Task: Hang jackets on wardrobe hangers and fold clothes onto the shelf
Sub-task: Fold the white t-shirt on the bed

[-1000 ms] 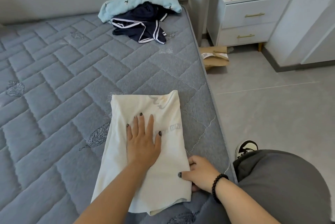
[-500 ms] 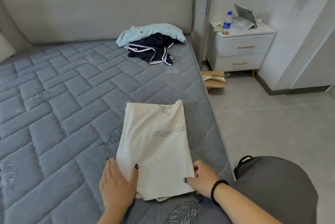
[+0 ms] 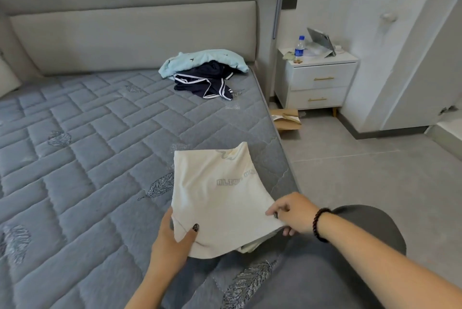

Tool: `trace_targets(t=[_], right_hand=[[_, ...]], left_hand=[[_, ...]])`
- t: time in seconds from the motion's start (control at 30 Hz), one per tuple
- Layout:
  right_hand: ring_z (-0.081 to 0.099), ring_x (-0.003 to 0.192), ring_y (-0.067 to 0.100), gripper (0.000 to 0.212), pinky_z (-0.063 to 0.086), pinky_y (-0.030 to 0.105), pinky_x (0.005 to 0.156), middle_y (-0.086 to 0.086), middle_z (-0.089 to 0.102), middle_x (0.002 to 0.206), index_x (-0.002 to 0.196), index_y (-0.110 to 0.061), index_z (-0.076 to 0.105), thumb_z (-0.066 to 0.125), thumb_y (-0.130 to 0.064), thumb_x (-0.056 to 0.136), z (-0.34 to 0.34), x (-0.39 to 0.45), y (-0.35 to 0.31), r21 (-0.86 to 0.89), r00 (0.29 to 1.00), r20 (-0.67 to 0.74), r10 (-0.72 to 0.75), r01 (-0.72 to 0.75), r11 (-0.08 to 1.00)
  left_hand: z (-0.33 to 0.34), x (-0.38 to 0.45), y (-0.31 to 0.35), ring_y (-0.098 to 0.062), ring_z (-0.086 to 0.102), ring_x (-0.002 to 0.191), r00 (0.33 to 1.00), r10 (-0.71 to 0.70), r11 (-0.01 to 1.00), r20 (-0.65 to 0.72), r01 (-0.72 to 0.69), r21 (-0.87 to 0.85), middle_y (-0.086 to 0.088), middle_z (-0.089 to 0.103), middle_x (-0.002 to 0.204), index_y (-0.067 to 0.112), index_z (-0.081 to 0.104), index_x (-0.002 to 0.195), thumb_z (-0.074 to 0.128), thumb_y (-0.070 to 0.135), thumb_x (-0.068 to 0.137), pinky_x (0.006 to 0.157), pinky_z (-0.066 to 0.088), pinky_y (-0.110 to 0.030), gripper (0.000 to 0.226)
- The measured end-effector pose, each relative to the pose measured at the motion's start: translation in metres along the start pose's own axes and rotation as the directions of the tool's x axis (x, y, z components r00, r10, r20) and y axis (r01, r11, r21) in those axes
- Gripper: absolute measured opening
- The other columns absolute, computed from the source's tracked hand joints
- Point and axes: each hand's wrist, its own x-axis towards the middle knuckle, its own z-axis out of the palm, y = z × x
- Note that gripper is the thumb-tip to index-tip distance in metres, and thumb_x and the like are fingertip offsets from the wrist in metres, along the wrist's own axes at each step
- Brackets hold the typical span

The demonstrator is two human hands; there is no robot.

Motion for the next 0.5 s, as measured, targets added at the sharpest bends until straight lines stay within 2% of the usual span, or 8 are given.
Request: trace_targets(t=[0.03,0.07,0.13,0.17,0.23,0.27,0.37,0.5], right_hand=[[0.061,0.049,0.008,0.029,0.049,0.017,0.047,0.000,0.062,0.089,0.095,-0.021,0.068,0.043,-0.005,0.096,-0.010,-0.004,-0.003,-0.008,1.000,-0.004,-0.003,0.003,1.000],[0.061,0.047,0.006,0.029,0.048,0.016,0.046,0.000,0.062,0.084,0.095,-0.020,0.068,0.044,-0.005,0.096,-0.020,-0.008,-0.004,-0.016,1.000,-0.001,0.006,-0.006,1.000],[0.061,0.049,0.006,0.029,0.047,0.016,0.046,0.007,0.066,0.080,0.093,-0.020,0.070,0.044,-0.006,0.096,-0.037,-0.015,-0.001,-0.023,0.997,0.053,0.052,-0.051,0.998],[0.062,0.052,0.010,0.030,0.049,0.018,0.048,0.012,0.068,0.082,0.093,-0.021,0.070,0.044,-0.006,0.096,-0.043,-0.019,0.001,-0.013,0.991,0.102,0.085,-0.084,0.996],[0.060,0.056,0.014,0.032,0.050,0.022,0.050,0.016,0.065,0.084,0.095,-0.019,0.072,0.044,-0.002,0.095,-0.052,-0.027,0.006,0.040,0.972,0.189,0.138,-0.148,0.988],[0.059,0.055,0.014,0.032,0.050,0.022,0.050,0.014,0.063,0.082,0.098,-0.015,0.072,0.044,0.000,0.094,-0.055,-0.030,0.008,0.083,0.965,0.213,0.153,-0.173,0.981],[0.057,0.052,0.015,0.030,0.050,0.022,0.046,0.013,0.064,0.073,0.101,-0.006,0.071,0.046,0.006,0.090,-0.061,-0.030,0.011,0.280,0.957,0.242,0.157,-0.224,0.934],[0.058,0.047,0.014,0.023,0.051,0.020,0.042,0.014,0.063,0.063,0.096,0.000,0.071,0.050,0.006,0.087,-0.067,-0.012,0.002,0.555,0.967,0.202,0.154,-0.243,0.796]], left_hand=[[-0.003,-0.006,0.005,-0.023,0.061,0.108,0.999,0.016,1.000,0.050,-0.016,0.001,0.003,0.056,0.132,0.035,0.030,0.147,0.068,0.032,0.087,0.077,0.050,-0.031,0.071],[-0.005,-0.011,0.010,-0.018,0.065,0.089,0.994,0.029,1.000,0.109,-0.029,-0.008,0.004,0.062,0.120,0.038,0.036,0.142,0.067,0.030,0.088,0.066,0.050,-0.027,0.063],[-0.009,-0.019,0.018,-0.014,0.056,0.053,0.975,0.046,0.998,0.216,-0.036,-0.053,0.004,0.071,0.091,0.039,0.057,0.122,0.066,0.022,0.090,0.048,0.046,-0.026,0.037],[-0.012,-0.022,0.023,-0.013,0.049,0.045,0.965,0.049,0.997,0.259,-0.032,-0.071,0.005,0.070,0.077,0.036,0.066,0.111,0.066,0.018,0.090,0.044,0.044,-0.025,0.028],[-0.018,-0.025,0.032,-0.014,0.044,0.041,0.944,0.049,0.994,0.325,-0.013,-0.110,0.002,0.060,0.058,0.030,0.075,0.098,0.063,0.009,0.090,0.040,0.039,-0.023,0.025],[-0.021,-0.024,0.036,-0.014,0.044,0.042,0.939,0.042,0.990,0.342,0.007,-0.143,-0.001,0.057,0.056,0.028,0.076,0.095,0.062,0.007,0.090,0.040,0.037,-0.022,0.027],[-0.028,-0.015,0.048,-0.013,0.043,0.045,0.932,0.013,0.953,0.361,0.098,-0.286,-0.006,0.056,0.059,0.022,0.077,0.094,0.059,0.005,0.091,0.039,0.032,-0.019,0.025],[-0.032,0.013,0.061,-0.013,0.047,0.046,0.950,-0.056,0.893,0.309,0.186,-0.410,-0.011,0.058,0.065,0.008,0.075,0.092,0.054,0.001,0.090,0.040,0.036,-0.018,0.022]])
